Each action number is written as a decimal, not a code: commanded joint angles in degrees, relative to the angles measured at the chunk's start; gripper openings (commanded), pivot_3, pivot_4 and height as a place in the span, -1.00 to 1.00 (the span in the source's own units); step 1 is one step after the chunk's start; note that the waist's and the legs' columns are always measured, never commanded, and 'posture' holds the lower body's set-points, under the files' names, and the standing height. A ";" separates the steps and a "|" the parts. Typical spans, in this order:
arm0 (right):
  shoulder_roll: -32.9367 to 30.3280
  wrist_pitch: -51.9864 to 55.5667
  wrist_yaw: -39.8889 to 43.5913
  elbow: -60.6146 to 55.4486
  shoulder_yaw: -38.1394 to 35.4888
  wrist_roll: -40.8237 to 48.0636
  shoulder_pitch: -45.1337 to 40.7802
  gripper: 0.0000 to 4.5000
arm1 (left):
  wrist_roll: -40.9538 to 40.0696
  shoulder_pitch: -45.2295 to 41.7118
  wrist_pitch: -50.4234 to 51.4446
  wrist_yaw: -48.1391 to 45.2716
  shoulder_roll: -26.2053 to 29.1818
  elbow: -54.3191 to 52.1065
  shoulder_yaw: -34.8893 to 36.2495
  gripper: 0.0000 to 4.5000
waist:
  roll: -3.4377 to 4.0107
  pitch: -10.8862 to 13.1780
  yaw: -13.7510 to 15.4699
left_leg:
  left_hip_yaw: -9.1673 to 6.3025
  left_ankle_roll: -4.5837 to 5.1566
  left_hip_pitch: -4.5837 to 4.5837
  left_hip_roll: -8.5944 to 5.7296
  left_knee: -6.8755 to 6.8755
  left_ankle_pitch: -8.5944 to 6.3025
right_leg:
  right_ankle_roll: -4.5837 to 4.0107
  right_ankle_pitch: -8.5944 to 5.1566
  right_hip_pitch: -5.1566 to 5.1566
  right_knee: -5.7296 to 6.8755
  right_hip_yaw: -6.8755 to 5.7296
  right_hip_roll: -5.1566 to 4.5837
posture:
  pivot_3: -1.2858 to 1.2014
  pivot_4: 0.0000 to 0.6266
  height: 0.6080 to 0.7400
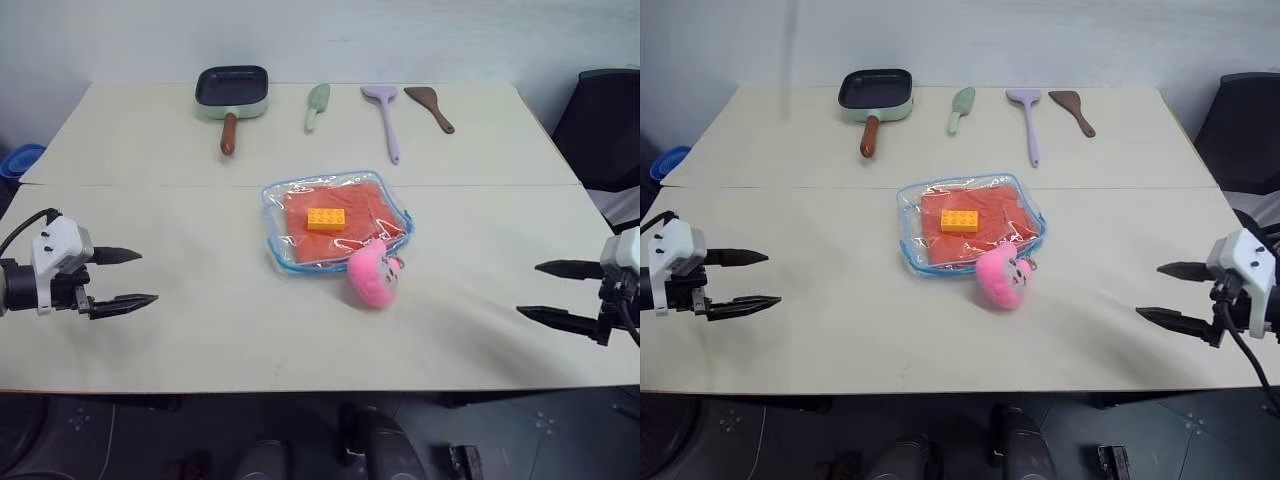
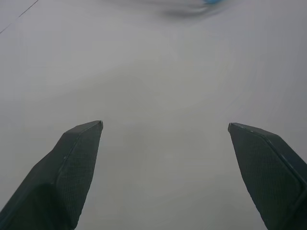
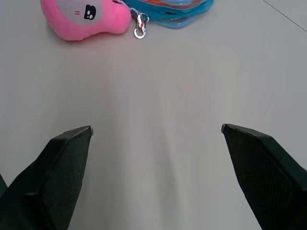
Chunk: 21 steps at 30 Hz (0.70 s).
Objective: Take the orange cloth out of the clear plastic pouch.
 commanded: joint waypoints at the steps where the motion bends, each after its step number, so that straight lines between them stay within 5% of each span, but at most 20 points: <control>1: -0.15 0.55 -0.71 -2.12 -2.30 1.07 -0.42 1.00 | 0.70 0.48 -1.20 0.06 0.11 0.11 0.75 0.98 | 0.01 0.00 0.00 | 0.00 0.00 0.00 0.00 0.00 0.00 | 0.00 0.00 0.00 0.00 0.00 0.00 | 0.03 -0.52 1.00; 21: 1.21 1.72 -4.96 -3.74 -1.54 1.41 -1.22 1.00 | 1.70 -3.01 1.66 3.06 -1.94 -0.22 0.06 0.98 | 0.02 0.01 0.15 | 0.02 -0.03 0.01 -0.01 0.00 0.02 | 0.00 0.00 -0.01 0.02 0.00 -0.01 | 0.03 -0.52 1.00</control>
